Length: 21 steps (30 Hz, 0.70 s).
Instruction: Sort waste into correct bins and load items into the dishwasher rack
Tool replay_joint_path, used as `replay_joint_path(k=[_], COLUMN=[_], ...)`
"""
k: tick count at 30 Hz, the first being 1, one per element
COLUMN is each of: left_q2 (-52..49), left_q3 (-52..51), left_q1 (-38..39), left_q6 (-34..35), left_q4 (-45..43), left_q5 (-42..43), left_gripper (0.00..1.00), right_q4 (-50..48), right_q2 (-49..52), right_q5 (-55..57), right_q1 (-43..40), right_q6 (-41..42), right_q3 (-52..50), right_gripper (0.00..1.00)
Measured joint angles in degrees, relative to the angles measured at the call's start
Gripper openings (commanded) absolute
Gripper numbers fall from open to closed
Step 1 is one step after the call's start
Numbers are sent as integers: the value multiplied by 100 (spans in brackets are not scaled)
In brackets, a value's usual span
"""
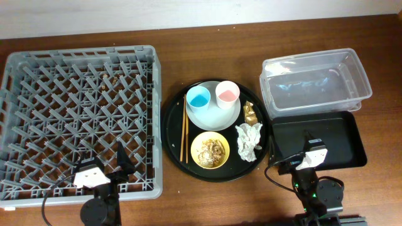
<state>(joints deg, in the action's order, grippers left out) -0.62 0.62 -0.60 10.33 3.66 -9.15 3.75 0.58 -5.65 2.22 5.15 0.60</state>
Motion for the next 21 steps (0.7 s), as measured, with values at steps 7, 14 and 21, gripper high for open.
replay_joint_path(k=[7,14,21], left_q2=[0,0,-4], left_q3=[0,0,501], left_q1=[0,0,0], left_q6=[0,0,0], left_q4=[0,0,162], left_q5=[0,0,1832], left_gripper=[100,100,100], right_q4=[0,0,-2], right_q2=[0,0,0], right_q5=[0,0,0], right_q1=[0,0,0], right_q6=[0,-2,2], right_q3=[0,0,0], right_gripper=[99,99,99])
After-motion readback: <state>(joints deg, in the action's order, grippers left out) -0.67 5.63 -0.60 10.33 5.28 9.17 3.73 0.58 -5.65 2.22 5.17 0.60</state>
